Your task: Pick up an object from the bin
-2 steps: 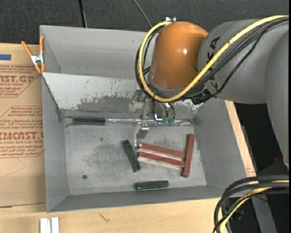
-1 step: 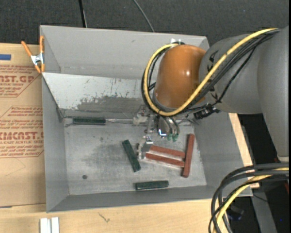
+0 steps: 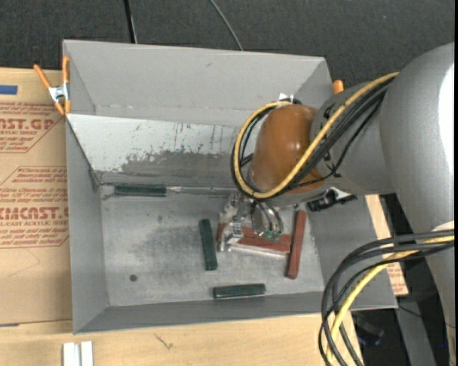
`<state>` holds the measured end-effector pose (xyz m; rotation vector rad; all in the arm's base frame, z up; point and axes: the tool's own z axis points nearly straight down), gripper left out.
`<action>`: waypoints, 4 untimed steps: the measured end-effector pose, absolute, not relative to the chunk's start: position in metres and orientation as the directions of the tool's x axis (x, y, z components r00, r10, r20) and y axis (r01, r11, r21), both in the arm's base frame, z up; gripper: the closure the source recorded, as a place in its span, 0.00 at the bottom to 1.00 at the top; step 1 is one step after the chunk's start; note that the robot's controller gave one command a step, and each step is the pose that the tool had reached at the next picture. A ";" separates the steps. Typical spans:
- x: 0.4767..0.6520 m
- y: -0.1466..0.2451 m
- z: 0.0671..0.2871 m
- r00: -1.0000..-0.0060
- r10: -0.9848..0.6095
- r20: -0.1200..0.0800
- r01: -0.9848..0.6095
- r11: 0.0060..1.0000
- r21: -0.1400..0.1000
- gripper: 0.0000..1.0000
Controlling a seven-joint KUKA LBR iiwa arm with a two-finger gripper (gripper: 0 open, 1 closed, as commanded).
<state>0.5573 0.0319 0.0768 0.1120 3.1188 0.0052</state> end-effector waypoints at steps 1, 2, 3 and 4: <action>0.557 0.032 0.077 -0.997 0.072 -0.021 0.072 0.997 0.004 1.00; 0.557 0.032 0.077 -0.997 0.073 -0.020 0.073 0.997 0.004 1.00; 0.547 0.036 0.080 -1.000 -0.013 -0.009 -0.013 1.000 -0.001 1.00; 0.559 0.045 0.220 -0.999 -0.051 -0.003 -0.051 0.999 0.001 1.00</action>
Offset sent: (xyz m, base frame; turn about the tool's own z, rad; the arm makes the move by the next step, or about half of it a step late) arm -0.0199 0.0167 0.0635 0.1737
